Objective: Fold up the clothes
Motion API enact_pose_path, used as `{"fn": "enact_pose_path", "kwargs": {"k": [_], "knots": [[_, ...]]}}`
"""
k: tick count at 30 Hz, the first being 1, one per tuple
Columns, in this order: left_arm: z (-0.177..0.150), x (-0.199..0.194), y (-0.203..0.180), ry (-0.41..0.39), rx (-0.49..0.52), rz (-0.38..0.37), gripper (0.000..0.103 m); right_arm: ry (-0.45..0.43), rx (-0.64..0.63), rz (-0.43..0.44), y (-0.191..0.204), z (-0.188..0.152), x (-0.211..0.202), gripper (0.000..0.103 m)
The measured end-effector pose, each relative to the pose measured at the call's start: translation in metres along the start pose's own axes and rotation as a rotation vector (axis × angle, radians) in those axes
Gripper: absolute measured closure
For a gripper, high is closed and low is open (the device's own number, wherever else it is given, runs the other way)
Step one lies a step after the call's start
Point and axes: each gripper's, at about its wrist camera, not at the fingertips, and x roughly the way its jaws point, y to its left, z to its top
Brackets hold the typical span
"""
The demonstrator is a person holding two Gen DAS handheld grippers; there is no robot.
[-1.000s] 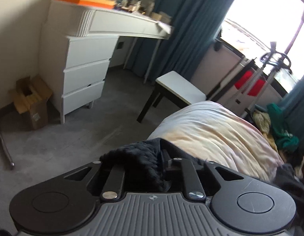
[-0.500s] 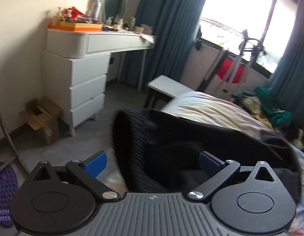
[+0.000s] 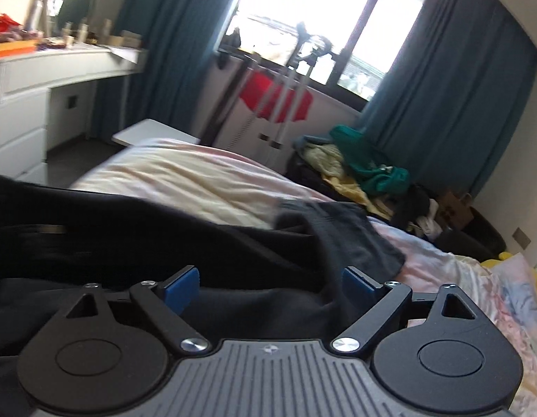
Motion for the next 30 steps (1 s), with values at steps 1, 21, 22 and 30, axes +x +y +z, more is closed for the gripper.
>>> {"fn": "enact_pose_path", "kwargs": {"k": [1, 21, 22, 30], "knots": [[0.0, 0.016, -0.01, 0.002, 0.005, -0.001, 0.016, 0.007, 0.024, -0.018, -0.011, -0.001, 0.008, 0.016], [-0.044, 0.018, -0.219, -0.121, 0.746, -0.02, 0.099, -0.02, 0.361, -0.171, -0.121, -0.014, 0.029, 0.017], [-0.058, 0.0, -0.224, -0.125, 0.785, -0.055, 0.099, -0.032, 0.368, -0.174, -0.122, -0.013, 0.024, 0.017], [-0.206, -0.093, -0.189, 0.002, 0.759, -0.235, 0.099, -0.082, 0.589, -0.087, -0.155, -0.009, -0.026, 0.015]]}}
